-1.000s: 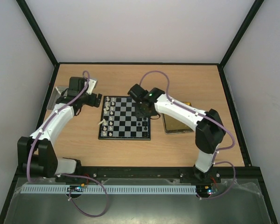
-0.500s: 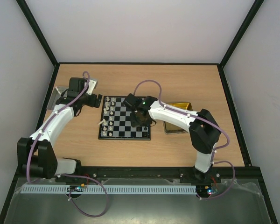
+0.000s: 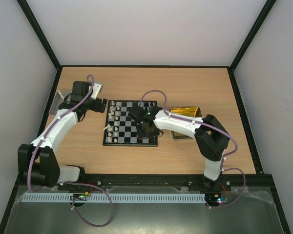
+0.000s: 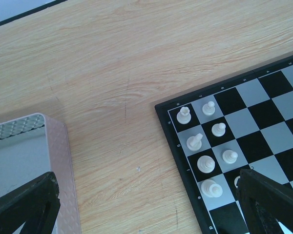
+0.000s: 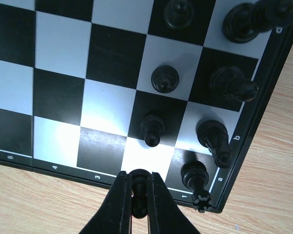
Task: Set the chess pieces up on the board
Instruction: Place the chess piece on the chessboard, then pick up the chess piece from the chessboard.
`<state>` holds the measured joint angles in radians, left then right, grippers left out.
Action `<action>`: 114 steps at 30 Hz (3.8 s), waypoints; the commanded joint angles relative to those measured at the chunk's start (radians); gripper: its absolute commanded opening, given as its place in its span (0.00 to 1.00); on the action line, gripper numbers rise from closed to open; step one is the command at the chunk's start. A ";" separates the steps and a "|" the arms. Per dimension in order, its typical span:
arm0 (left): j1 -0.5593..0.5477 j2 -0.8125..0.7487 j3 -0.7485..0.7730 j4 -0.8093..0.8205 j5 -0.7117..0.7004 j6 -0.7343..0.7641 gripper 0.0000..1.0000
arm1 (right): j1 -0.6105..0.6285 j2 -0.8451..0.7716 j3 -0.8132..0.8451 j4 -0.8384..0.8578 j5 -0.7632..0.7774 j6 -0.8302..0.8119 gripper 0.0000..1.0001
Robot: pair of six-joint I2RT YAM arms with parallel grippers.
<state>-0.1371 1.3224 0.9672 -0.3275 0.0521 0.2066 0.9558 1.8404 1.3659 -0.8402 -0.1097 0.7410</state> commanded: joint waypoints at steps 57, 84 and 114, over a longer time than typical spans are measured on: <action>0.190 -0.106 -0.023 -0.134 0.151 0.169 0.55 | -0.010 -0.138 0.242 -0.235 0.177 -0.001 0.29; 0.404 0.012 -0.227 -0.307 0.659 0.636 0.43 | -0.024 -0.334 0.031 -0.154 0.184 0.061 0.29; 0.170 0.135 -0.229 -0.130 0.410 0.578 0.41 | -0.062 -0.318 -0.004 -0.128 0.162 0.038 0.29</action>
<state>0.0490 1.4433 0.7391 -0.4610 0.4660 0.7815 0.9016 1.5257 1.3785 -0.9745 0.0402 0.7856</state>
